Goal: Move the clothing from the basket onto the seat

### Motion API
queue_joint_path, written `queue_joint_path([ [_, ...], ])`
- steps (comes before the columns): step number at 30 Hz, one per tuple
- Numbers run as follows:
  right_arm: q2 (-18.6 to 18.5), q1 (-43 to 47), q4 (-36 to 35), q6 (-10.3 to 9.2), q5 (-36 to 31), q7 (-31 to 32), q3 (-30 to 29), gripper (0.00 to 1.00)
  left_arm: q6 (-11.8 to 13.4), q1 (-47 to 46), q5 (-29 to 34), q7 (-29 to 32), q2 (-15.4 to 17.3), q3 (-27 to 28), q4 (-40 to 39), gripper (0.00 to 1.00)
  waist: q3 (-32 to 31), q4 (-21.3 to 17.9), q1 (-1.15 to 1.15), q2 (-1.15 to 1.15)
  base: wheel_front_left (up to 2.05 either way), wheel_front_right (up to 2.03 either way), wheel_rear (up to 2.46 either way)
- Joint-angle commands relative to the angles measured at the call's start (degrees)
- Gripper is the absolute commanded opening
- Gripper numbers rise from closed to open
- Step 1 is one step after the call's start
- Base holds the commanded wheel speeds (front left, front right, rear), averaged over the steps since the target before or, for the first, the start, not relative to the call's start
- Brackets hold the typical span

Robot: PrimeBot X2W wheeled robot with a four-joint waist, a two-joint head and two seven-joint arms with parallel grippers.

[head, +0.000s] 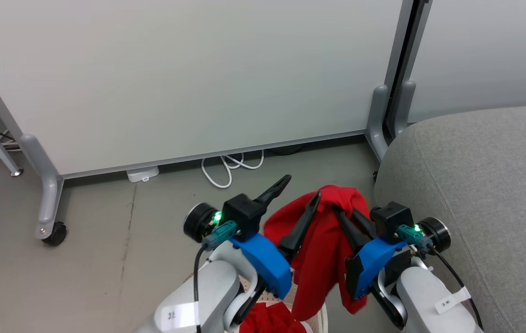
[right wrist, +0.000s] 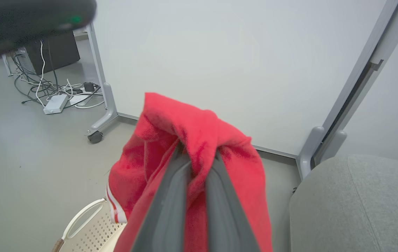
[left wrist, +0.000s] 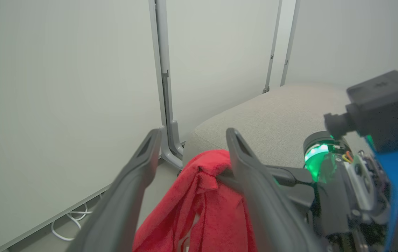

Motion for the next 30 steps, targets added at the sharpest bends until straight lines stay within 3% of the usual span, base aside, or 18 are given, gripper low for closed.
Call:
queue_joint_path([
  [1,-0.2,1.1,-0.7,0.01,-0.3,-0.4,-0.8,0.00,-0.7,2.8,1.3,-0.3,1.0,2.1,-1.3,1.00,0.2,0.2,0.00,0.00,0.00,0.00,0.00],
  [9,-0.2,3.2,-3.9,0.01,-1.9,-0.1,-4.3,0.00,-1.2,13.8,10.7,-0.3,4.1,13.8,-8.5,1.00,1.1,1.1,0.00,0.00,0.00,0.00,0.00],
  [17,-0.2,4.9,-7.7,0.01,-3.0,0.8,-6.9,0.00,-2.2,22.3,17.9,-0.3,4.3,25.0,-13.1,1.00,1.7,1.5,0.00,0.00,0.00,0.00,0.00],
  [30,-0.2,7.8,-11.6,0.01,-2.9,2.5,-8.3,0.00,-4.3,26.4,23.2,-0.3,2.1,31.9,-13.4,1.00,1.7,1.5,0.00,0.00,0.00,0.00,0.00],
])
